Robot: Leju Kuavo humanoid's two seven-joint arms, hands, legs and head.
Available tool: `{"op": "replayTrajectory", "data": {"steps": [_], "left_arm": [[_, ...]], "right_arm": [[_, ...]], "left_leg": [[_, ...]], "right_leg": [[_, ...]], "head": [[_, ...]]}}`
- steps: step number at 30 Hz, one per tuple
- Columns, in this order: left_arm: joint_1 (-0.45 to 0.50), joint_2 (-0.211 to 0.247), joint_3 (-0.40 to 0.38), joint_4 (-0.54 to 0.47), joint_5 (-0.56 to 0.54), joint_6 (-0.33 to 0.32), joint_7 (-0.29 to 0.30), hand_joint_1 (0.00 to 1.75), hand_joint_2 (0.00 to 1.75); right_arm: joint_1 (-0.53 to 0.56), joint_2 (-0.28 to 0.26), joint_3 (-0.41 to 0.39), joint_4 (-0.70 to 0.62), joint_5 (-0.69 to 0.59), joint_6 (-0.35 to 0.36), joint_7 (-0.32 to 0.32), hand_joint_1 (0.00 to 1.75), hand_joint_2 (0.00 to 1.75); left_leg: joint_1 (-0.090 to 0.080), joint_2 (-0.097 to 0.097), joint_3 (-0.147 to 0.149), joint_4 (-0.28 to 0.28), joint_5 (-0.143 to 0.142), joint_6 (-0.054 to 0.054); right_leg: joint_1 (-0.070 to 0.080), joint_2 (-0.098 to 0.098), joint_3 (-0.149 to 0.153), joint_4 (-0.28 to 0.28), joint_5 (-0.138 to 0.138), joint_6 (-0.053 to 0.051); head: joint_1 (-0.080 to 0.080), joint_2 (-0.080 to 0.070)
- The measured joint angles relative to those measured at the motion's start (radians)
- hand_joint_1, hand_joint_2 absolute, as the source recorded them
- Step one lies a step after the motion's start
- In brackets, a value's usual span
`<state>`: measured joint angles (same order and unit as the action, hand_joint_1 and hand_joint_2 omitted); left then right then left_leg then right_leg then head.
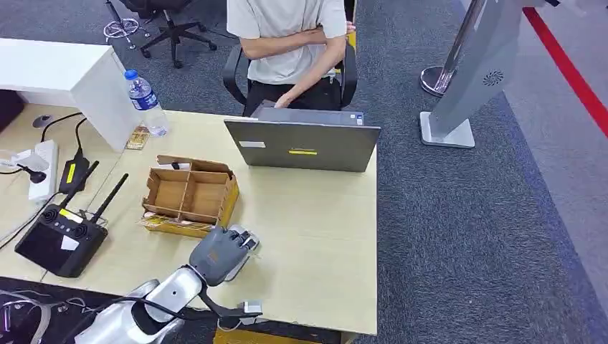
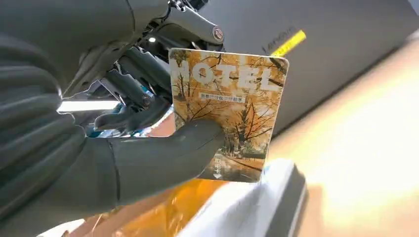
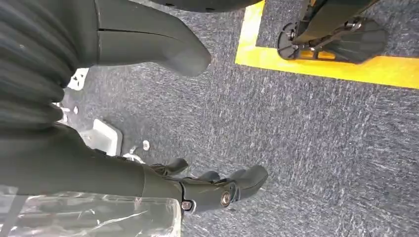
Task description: Pass the card to the sensor for recognition and then transmit it.
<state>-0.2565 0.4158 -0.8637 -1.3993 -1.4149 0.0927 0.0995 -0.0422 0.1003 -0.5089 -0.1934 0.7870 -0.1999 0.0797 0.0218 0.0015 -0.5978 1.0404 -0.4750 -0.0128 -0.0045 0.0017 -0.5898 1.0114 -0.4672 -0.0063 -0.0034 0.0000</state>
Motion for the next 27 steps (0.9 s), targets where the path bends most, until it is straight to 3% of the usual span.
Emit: {"op": "replayTrajectory", "data": {"steps": [9,15,21,27], "left_arm": [[0.000,0.022,0.000,-0.001,0.049,-0.032,-0.030,1.75,1.75],[-0.016,0.002,0.018,-0.002,0.067,0.007,0.025,1.75,1.75],[-0.052,-0.063,0.140,-0.029,0.069,0.107,0.087,1.75,1.75],[-0.178,-0.108,0.341,-0.007,0.120,0.115,0.100,1.75,1.75]], "right_arm": [[0.001,0.000,-0.008,0.000,0.019,0.000,0.006,0.00,1.75],[0.002,0.000,-0.018,0.000,0.025,0.000,0.011,0.00,1.75],[0.002,0.000,-0.025,0.000,0.072,0.002,0.010,0.00,1.75],[0.002,0.000,-0.025,0.000,0.128,0.011,0.013,0.00,1.75]], "left_leg": [[0.000,0.000,0.001,0.000,0.000,0.000],[0.000,0.000,0.001,0.000,0.000,0.000],[0.000,0.000,0.000,0.000,0.000,0.000],[0.000,0.000,0.001,0.000,0.001,0.000]], "right_leg": [[0.000,0.000,0.000,0.000,0.000,0.000],[0.000,0.000,0.000,0.000,0.000,0.000],[0.000,0.000,0.000,0.000,0.000,0.000],[0.000,0.000,0.000,0.000,0.001,0.000]], "head": [[0.000,0.000],[0.000,0.000],[0.000,0.000],[0.000,0.000]]}}
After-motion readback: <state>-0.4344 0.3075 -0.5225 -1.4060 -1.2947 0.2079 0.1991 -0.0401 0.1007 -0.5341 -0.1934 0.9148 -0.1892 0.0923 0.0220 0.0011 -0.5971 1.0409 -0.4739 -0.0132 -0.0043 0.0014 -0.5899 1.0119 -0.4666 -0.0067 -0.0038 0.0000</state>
